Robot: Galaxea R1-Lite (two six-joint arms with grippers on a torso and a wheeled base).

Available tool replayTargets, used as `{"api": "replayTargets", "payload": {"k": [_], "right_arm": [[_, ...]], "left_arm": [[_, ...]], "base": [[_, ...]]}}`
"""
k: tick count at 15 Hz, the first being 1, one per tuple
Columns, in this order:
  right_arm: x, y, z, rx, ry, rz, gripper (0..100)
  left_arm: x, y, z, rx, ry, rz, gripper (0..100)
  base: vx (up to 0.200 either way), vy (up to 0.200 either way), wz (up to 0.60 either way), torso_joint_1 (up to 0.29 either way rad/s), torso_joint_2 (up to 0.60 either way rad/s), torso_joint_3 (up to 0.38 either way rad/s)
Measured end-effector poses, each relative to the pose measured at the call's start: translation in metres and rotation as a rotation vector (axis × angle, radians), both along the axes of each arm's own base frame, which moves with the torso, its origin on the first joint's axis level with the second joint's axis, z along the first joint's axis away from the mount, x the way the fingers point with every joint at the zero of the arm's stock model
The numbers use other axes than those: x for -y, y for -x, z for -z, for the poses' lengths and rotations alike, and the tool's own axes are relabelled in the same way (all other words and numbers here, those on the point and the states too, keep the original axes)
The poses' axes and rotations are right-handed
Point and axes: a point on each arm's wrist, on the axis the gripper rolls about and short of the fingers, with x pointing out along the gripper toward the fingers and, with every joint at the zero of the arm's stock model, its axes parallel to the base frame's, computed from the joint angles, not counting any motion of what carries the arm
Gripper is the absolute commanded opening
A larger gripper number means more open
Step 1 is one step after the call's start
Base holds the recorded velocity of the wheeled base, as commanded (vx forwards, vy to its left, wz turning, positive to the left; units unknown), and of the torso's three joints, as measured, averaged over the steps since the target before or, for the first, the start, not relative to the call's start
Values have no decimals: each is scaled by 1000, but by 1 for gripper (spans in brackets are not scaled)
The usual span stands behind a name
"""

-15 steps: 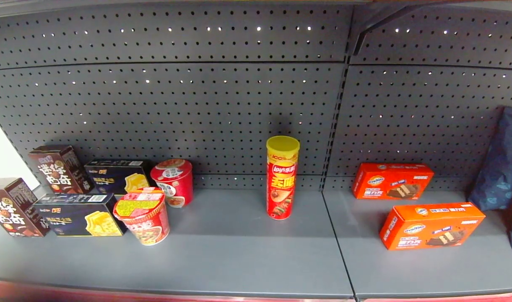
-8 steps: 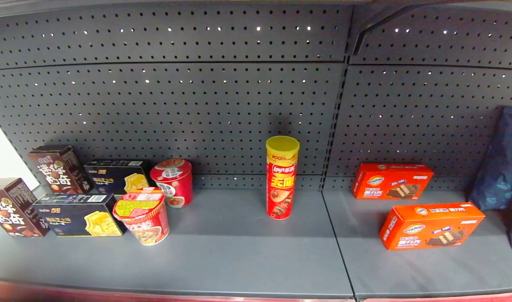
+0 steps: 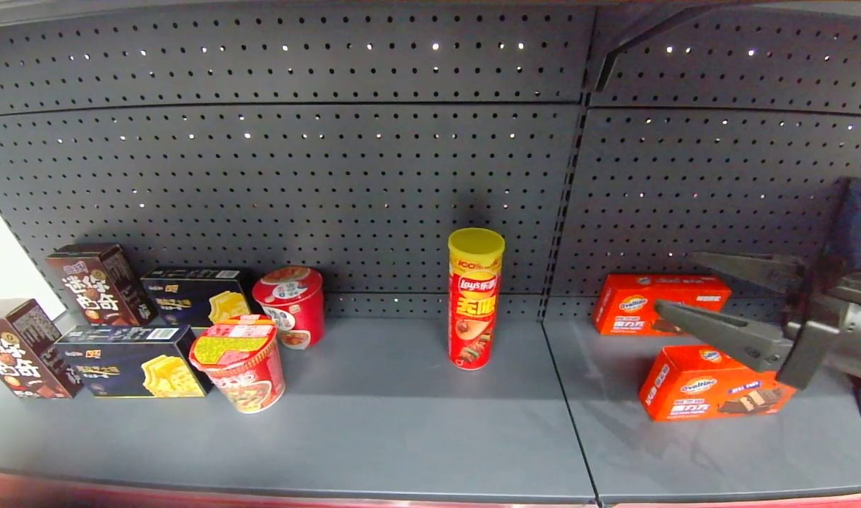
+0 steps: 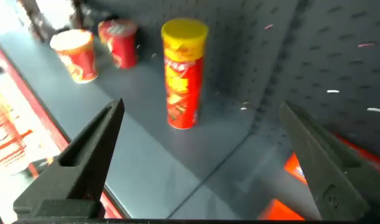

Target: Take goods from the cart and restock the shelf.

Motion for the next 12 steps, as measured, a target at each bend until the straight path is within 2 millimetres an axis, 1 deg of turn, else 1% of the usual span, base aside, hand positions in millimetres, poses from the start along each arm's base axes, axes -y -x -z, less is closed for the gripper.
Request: {"api": "replayTargets", "payload": {"k": [4,7,10,12], "right_arm": [[-20,-39,15,47,-9,-207,100],[-36,-67,23,36,-4,-319,100],[-50,-90,29,37,9,-381,100],[-60,-99,36,9,16,-401,100]], "left_arm": [[0,-1,1,-6,0,12,0],[0,-1,2,-10,0,13,0],[0,-1,3,-12,-1,13,0],[1,-2,4,-18,-2,13,0]], "base": [[0,0,0,0,0,0],[0,0,0,0,0,0],[0,0,0,0,0,0],[0,0,0,0,0,0]]}}
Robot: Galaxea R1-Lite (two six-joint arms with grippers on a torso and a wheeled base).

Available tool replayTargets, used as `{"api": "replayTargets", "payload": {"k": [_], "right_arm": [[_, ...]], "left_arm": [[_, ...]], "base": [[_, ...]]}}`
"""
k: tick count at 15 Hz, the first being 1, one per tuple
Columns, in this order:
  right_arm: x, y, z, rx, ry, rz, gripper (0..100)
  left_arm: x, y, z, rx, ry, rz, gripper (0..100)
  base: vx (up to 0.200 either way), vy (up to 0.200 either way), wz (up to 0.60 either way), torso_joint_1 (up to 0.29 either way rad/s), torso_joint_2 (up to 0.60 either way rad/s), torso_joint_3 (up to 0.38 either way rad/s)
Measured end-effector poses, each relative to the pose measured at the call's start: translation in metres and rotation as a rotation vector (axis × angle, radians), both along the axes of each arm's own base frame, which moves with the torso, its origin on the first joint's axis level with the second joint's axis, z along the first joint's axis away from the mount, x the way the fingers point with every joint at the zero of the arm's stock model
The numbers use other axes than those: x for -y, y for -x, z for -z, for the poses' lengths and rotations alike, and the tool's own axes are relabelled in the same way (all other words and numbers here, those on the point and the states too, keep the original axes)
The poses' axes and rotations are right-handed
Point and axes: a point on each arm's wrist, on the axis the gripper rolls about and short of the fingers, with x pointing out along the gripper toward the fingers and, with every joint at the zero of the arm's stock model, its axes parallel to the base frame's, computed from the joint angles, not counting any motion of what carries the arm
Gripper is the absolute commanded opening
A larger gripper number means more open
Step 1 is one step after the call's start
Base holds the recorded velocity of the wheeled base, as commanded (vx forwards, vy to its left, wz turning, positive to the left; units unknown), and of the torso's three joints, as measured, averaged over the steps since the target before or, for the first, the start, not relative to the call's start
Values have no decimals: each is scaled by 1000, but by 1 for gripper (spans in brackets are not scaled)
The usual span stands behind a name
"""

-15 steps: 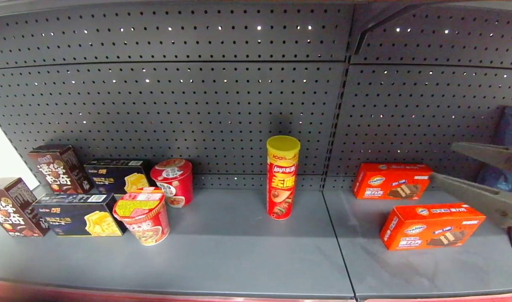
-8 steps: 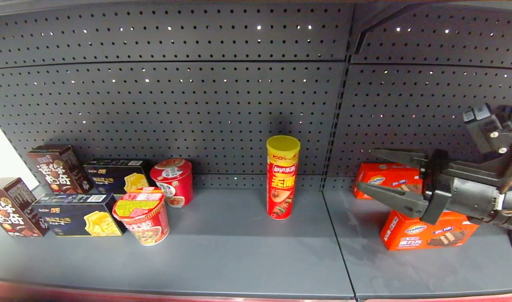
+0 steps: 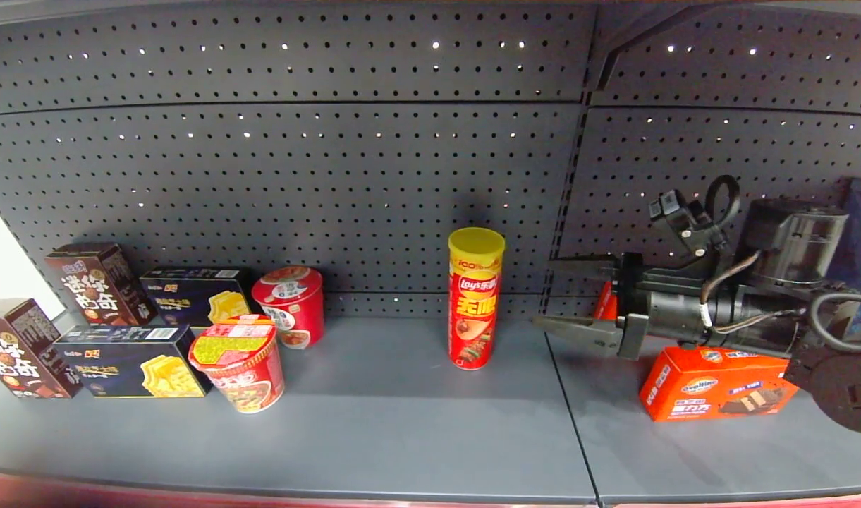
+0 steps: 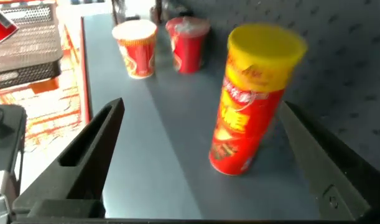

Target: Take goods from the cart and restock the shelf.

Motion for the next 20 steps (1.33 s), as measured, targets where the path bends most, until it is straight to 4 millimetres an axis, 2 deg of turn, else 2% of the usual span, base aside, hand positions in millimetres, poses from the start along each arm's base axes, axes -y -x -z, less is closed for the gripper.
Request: {"api": "replayTargets", "payload": {"k": [5,16,20], "right_arm": [[-15,-19,15,-82,37,-21,100],[-46,-84,40,-117,55,-18,100],[-54,-93,56,-146,69,-24,100]], "left_arm": [[0,-1,13,-29,-5,-1,0],[0,0,15,-23,-3,-13,0],[0,0,15,-24,-3,-14,0]], "base": [[0,0,0,0,0,0],[0,0,0,0,0,0],[0,0,0,0,0,0]]}}
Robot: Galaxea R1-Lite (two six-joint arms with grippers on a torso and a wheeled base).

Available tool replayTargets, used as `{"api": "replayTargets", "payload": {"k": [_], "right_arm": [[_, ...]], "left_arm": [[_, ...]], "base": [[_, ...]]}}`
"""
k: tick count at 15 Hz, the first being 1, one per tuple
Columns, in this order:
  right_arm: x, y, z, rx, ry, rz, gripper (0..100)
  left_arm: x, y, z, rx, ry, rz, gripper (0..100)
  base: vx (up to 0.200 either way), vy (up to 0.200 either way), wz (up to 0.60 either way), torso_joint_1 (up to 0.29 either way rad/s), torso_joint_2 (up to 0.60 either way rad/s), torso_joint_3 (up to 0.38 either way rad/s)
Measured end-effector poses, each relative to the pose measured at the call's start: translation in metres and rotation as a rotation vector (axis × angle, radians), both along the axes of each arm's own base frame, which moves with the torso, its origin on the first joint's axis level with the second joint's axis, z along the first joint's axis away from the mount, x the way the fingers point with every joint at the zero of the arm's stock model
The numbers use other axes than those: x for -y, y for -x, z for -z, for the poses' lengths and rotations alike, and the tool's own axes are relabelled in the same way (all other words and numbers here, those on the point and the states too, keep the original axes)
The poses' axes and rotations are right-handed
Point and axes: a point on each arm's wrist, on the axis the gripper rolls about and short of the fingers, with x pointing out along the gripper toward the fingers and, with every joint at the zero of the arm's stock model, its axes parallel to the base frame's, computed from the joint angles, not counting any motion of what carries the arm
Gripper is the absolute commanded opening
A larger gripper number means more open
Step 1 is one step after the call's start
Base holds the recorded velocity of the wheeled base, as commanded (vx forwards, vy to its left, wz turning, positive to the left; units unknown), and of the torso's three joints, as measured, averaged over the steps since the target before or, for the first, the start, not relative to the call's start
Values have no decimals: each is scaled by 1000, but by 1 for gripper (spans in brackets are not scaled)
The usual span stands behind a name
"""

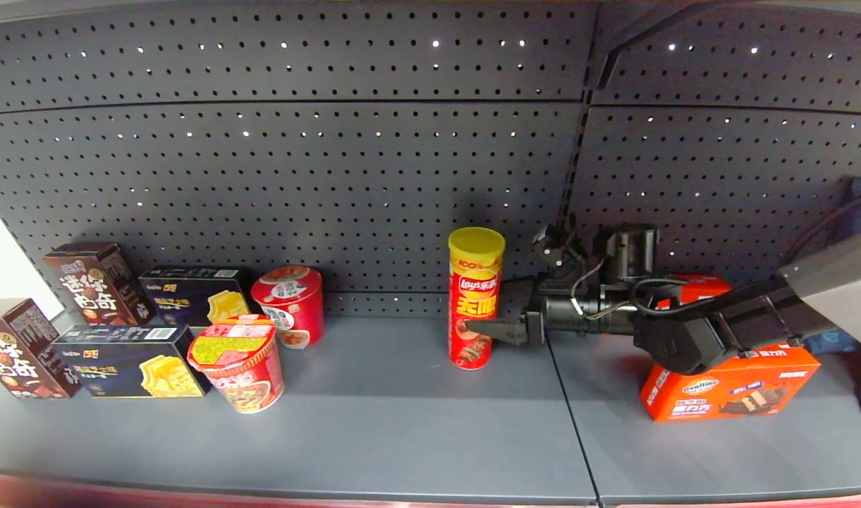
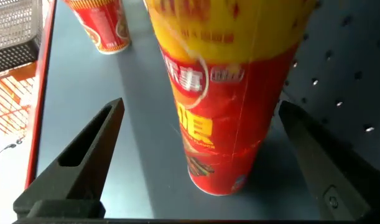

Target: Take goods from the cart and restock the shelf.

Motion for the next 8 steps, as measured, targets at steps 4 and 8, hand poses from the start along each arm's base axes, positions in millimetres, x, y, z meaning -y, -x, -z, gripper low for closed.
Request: {"api": "replayTargets", "payload": {"k": [4,8], "right_arm": [[-11,-7,13,-16,10,-8,100],[-17,-17,24,-23,13,-10,100]], "left_arm": [[0,1,1,3,1,-1,0],[0,2,3,8,1,-3,0]], "base": [[0,0,0,0,0,0],[0,0,0,0,0,0]]}}
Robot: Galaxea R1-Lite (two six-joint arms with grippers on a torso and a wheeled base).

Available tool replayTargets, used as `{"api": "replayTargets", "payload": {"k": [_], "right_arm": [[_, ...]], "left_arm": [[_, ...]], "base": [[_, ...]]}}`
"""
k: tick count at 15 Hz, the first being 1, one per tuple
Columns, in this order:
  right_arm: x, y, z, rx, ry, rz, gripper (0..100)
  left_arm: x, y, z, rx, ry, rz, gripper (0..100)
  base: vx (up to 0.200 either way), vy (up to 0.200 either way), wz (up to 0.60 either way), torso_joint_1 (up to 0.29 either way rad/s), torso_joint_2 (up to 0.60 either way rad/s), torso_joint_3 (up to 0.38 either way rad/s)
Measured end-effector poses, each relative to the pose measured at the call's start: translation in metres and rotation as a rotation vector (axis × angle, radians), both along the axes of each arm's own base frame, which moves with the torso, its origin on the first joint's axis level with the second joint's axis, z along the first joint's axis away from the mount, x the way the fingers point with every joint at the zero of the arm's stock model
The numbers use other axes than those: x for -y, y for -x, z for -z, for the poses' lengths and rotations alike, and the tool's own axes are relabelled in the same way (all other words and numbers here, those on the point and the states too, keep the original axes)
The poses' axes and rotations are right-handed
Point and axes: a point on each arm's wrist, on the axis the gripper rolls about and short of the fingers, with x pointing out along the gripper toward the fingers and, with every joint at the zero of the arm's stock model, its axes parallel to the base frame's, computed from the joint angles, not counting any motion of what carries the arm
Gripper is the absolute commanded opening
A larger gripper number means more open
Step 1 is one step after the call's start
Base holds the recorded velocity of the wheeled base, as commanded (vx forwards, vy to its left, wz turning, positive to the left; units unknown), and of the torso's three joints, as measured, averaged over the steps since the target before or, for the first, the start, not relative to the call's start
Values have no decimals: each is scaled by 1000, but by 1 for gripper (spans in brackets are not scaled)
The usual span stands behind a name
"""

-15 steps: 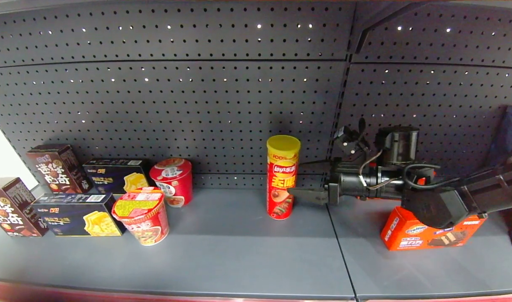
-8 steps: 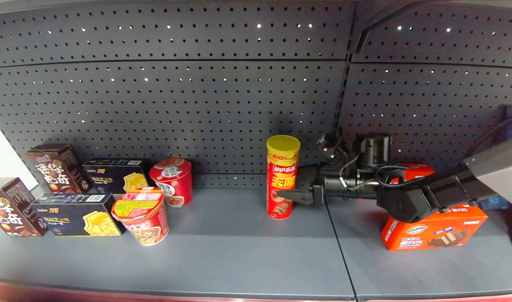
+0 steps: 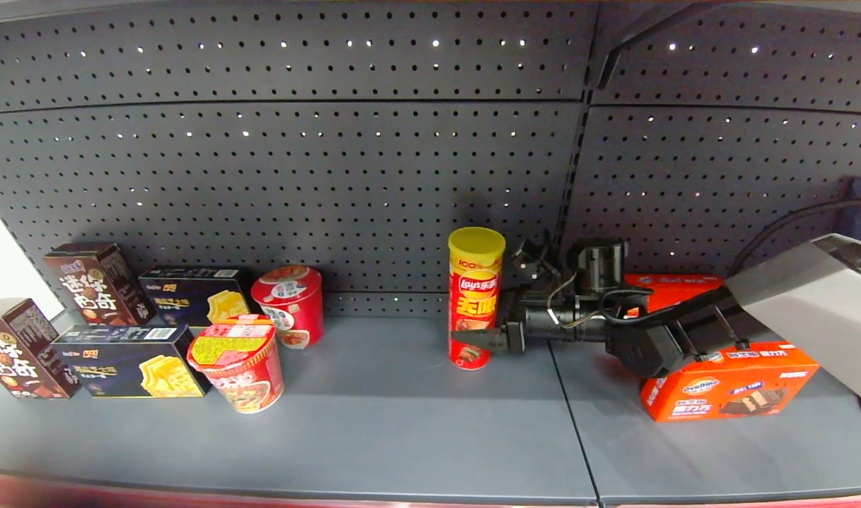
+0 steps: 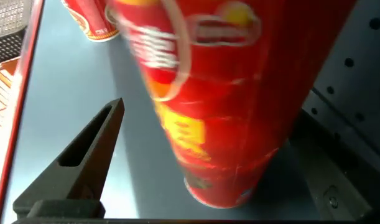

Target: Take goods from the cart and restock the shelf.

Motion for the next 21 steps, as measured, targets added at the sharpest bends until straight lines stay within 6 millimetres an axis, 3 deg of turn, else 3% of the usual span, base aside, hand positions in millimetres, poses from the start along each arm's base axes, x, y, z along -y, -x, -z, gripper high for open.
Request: {"api": "replayTargets", "payload": {"k": [2,3,8,12,17,21], "right_arm": [[-1,-3,4,-3,1,2,100],[-1,-4,5,-4,2,2,0],[-2,-4,5,-6,3,0,0],[-5,15,-6,5,25,59,0],[4,72,-32,17,44,87,0],[14,128,-39,36,39,63,0]], "left_arm": [[0,0,2,-3,0,0,0],[0,0,4,-8,-1,0,0],[0,-1,9,-19,-3,0,0],[0,0,15,-16,-3,-1,0],[-1,3,15,6,1,4,0],[0,3,18,-3,-1,9,0]], "base": [[0,0,0,0,0,0],[0,0,0,0,0,0],[0,0,0,0,0,0],[0,0,0,0,0,0],[0,0,0,0,0,0],[0,0,0,0,0,0]]}}
